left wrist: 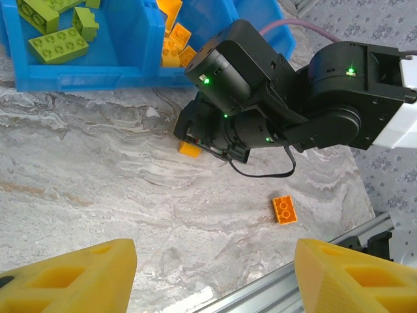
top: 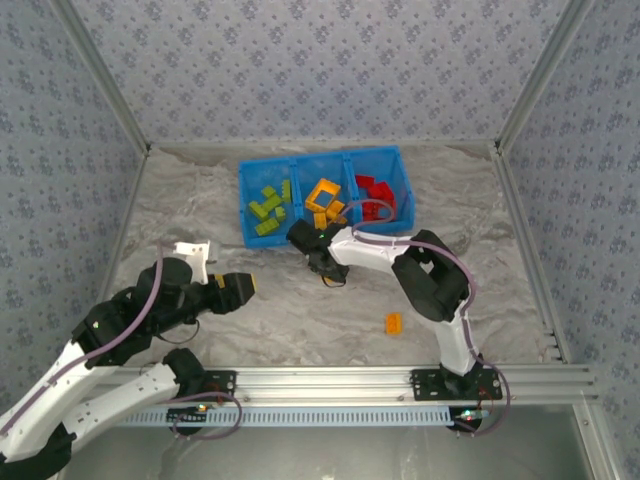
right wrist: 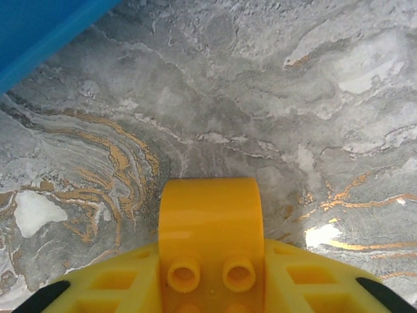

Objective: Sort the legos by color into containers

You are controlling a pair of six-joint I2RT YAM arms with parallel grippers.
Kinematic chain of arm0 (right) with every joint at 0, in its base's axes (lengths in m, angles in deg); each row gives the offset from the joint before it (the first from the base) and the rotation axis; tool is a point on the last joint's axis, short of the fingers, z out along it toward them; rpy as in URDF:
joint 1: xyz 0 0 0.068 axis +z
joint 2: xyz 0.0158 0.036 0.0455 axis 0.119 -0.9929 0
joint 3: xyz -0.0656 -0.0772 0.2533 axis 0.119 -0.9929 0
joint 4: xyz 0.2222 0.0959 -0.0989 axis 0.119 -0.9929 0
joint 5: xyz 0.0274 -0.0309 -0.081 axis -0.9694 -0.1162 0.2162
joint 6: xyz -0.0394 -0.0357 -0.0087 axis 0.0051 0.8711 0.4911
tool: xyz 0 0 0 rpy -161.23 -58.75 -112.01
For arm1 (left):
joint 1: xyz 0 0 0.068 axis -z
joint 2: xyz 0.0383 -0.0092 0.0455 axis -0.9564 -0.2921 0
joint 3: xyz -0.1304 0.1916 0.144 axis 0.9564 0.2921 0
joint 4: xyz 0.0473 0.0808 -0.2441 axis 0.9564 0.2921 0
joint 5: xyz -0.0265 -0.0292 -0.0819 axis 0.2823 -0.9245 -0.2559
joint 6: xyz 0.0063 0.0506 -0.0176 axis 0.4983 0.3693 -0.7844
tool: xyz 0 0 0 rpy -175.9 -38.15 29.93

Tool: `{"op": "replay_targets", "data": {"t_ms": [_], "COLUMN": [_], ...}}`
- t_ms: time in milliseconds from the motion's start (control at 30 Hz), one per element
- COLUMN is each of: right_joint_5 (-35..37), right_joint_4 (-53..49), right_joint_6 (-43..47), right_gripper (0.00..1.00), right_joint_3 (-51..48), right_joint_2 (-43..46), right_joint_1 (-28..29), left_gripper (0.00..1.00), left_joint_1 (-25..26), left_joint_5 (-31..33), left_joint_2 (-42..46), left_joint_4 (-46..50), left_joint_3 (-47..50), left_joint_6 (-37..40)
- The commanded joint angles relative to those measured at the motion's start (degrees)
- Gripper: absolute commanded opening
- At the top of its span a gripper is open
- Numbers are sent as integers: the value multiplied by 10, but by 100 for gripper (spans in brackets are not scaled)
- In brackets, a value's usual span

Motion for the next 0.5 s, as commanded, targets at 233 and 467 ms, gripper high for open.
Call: {"op": "replay_targets", "data": {"t_ms": [233, 467], "right_joint_5": [106, 68], "right_joint_4": [-41, 31], "right_joint_6": [106, 287], "right_gripper": [32, 31], "right_joint_3": [44, 77], "right_joint_2": [64, 87], "right_joint_1": [22, -34], "left_gripper": [65, 65], "left_joint_1": [4, 13], "left_joint_5": [15, 50], "left_joint_2": [-69, -160], "left_joint_4": [-7, -59], "left_joint_3": [-67, -88], "left_joint_6": [11, 30]}}
